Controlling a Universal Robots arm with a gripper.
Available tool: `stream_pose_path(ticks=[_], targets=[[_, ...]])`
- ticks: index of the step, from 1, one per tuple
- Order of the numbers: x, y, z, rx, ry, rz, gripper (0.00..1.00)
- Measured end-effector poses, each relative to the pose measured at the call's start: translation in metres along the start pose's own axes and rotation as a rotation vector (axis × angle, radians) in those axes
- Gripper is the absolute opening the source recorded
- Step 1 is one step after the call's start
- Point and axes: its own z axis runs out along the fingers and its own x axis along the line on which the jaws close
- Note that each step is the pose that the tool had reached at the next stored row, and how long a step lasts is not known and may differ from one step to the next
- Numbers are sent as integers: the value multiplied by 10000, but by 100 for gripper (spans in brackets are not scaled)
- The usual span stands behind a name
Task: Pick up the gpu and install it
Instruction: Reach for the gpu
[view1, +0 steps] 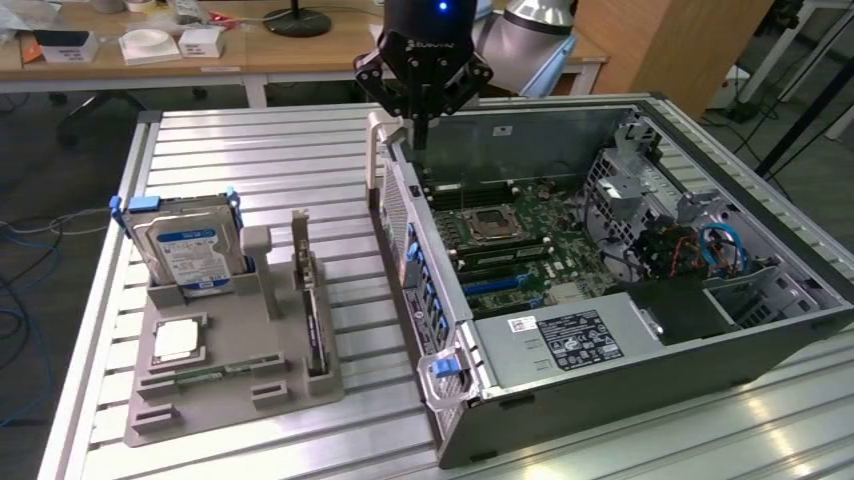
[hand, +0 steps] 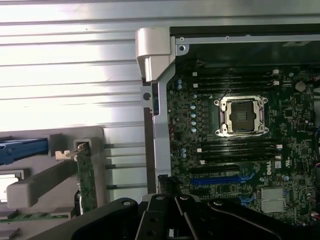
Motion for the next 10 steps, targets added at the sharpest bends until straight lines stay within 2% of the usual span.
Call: stream_pose_path(ticks=[10], targets=[[62, -4, -1, -18, 1, 0, 11]])
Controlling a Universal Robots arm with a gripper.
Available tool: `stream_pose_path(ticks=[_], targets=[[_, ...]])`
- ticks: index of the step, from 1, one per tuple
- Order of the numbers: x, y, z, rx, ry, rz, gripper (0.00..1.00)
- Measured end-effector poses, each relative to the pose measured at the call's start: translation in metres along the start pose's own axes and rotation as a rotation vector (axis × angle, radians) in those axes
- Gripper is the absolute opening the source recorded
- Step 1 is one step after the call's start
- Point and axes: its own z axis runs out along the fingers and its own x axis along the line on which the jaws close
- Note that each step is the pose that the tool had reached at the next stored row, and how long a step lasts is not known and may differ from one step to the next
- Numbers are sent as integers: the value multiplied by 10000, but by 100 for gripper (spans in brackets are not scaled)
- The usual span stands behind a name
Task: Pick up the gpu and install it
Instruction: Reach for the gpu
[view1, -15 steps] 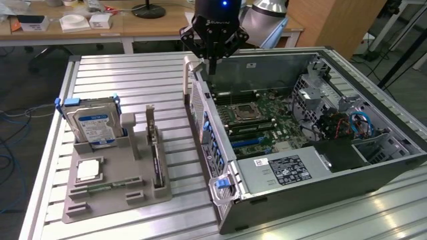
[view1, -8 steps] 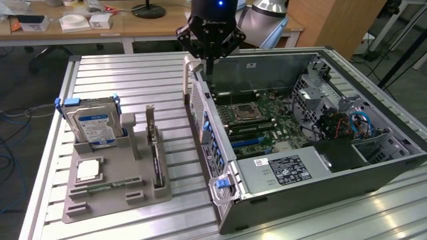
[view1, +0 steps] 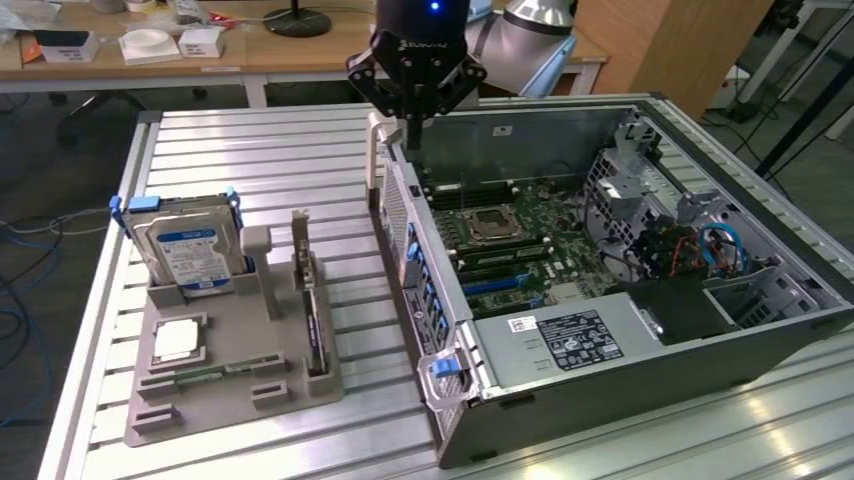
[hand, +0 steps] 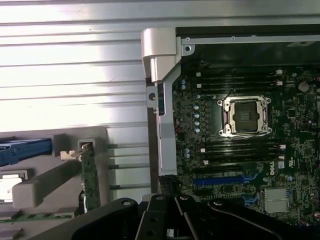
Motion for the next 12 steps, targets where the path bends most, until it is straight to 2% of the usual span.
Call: stream_pose_path(ticks=[12], targets=[[106, -8, -2, -22, 1, 2, 11]])
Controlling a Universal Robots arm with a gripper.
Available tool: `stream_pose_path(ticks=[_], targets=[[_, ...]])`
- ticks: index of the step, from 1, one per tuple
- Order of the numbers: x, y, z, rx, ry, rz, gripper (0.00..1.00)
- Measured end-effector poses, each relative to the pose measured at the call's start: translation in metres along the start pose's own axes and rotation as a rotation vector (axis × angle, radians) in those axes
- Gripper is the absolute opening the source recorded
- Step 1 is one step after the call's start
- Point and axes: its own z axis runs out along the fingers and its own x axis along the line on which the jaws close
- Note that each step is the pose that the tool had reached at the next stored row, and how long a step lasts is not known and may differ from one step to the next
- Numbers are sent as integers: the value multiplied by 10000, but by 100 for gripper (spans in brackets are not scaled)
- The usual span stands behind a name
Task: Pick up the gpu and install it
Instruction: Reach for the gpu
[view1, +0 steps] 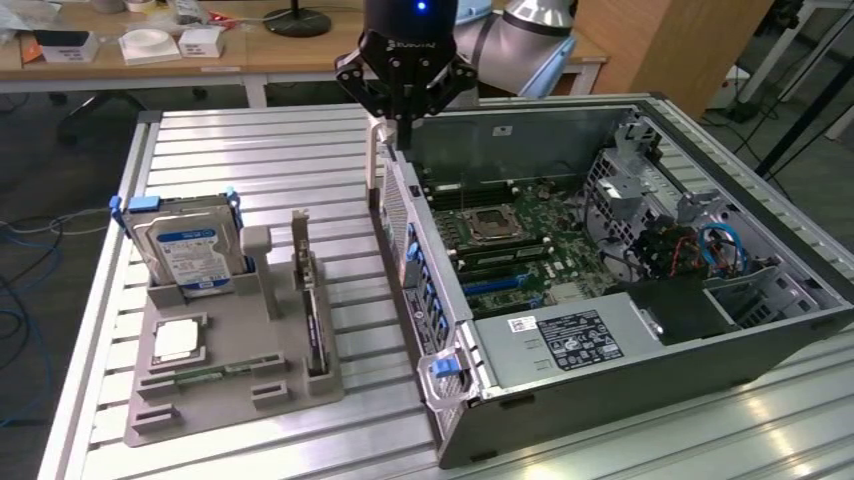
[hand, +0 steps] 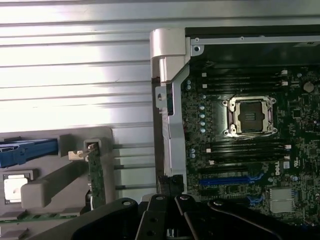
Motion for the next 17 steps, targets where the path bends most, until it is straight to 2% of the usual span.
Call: stream_pose_path(ticks=[10, 17], targets=[[174, -16, -4, -9, 2, 0, 11], [324, -62, -10, -10, 1, -2, 11]])
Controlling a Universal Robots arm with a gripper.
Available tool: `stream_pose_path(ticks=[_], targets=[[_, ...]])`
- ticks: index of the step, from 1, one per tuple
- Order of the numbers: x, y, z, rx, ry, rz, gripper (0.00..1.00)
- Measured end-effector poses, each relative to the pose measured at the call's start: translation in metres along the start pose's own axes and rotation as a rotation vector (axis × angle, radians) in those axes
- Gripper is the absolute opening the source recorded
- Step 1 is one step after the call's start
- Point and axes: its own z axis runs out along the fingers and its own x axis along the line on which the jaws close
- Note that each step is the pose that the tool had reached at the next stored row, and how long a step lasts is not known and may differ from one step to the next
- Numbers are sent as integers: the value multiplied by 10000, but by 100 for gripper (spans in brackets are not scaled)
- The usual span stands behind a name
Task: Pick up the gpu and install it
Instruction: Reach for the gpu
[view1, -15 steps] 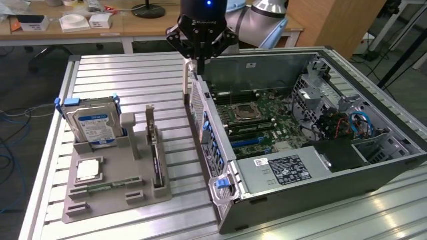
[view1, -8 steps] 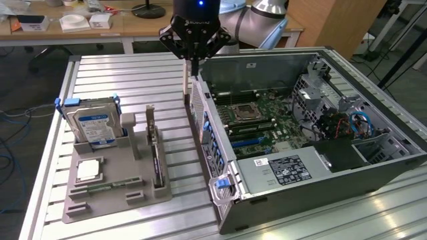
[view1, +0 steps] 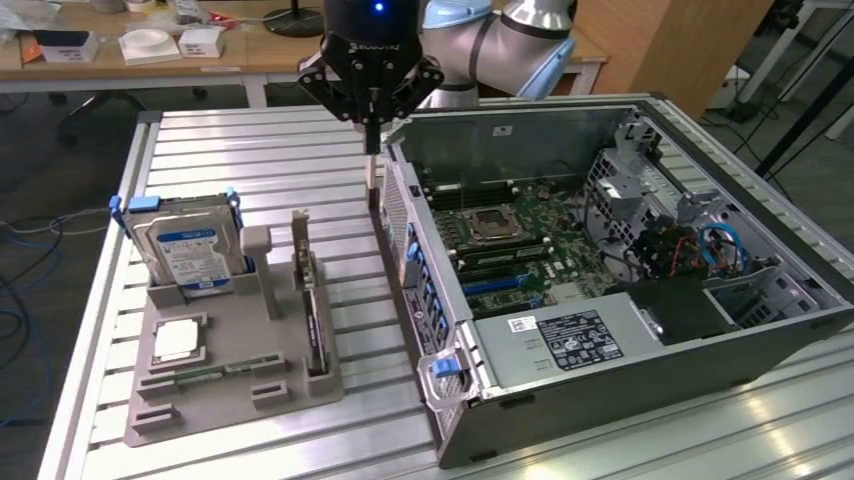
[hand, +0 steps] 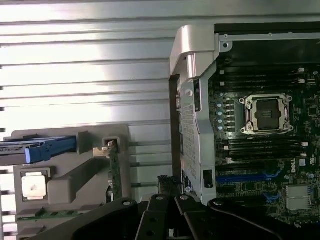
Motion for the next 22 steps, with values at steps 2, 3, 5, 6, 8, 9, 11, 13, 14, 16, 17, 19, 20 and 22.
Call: stream_pose_path(ticks=[2, 3, 5, 6, 8, 9, 11, 13, 14, 16, 17, 19, 20, 22], targets=[[45, -13, -2, 1, 1, 1, 11], [68, -20, -3, 0, 0, 1, 11], [113, -33, -4, 0, 0, 1, 11], [139, -39, -5, 0, 0, 2, 11], [182, -51, -7, 0, -1, 1, 11], [204, -58, -8, 0, 0, 1, 11], [246, -71, -10, 1, 0, 1, 11], [288, -88, -12, 0, 0, 1, 11], [308, -97, -13, 1, 0, 1, 11], [352, -122, -15, 0, 0, 1, 11], [375, -139, -17, 1, 0, 1, 11], [424, -172, -20, 1, 1, 1, 11], [448, -187, -21, 1, 1, 1, 11], [490, -208, -24, 1, 1, 1, 11]])
